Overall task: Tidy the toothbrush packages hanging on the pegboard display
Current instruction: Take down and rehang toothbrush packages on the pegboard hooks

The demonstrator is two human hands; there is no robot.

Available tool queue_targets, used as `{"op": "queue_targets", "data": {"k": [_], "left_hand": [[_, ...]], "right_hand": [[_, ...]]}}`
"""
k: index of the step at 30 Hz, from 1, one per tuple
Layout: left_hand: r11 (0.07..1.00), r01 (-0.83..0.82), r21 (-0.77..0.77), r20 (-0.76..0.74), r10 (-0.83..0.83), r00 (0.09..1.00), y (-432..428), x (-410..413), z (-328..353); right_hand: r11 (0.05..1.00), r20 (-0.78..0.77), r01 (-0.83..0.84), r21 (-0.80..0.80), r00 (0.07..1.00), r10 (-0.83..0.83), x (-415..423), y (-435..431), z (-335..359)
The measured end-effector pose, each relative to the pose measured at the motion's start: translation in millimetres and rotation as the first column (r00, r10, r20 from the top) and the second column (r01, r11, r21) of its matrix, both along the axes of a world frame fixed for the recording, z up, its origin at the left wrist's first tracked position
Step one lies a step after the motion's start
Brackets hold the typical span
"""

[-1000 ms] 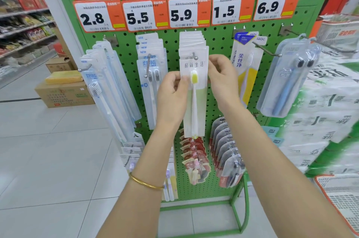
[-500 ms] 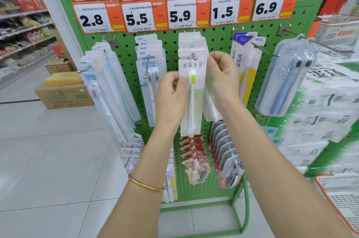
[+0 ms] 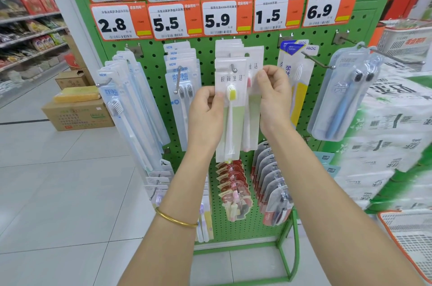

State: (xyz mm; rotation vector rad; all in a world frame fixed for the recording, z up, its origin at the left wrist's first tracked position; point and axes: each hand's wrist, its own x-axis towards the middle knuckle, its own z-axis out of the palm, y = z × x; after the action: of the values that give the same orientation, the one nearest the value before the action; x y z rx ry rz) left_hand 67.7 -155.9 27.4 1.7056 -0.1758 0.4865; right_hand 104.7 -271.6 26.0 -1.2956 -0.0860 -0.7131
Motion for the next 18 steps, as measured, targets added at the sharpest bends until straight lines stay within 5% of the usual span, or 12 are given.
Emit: {"op": "queue_targets", "data": {"k": [12, 18], "left_hand": [[0.997, -0.079, 0.025, 0.011, 0.078, 0.997, -10, -6, -11], [0.964, -0.264, 0.035, 0.232, 0.249, 0.940, -34, -46, -47]], "right_hand": [[0.970, -0.005, 0.240, -0.042, 0.971, -0.240, -44, -17, -35], [0.974, -0.135, 0.224, -0.032, 0.965, -0.226, -76, -34, -61]]}}
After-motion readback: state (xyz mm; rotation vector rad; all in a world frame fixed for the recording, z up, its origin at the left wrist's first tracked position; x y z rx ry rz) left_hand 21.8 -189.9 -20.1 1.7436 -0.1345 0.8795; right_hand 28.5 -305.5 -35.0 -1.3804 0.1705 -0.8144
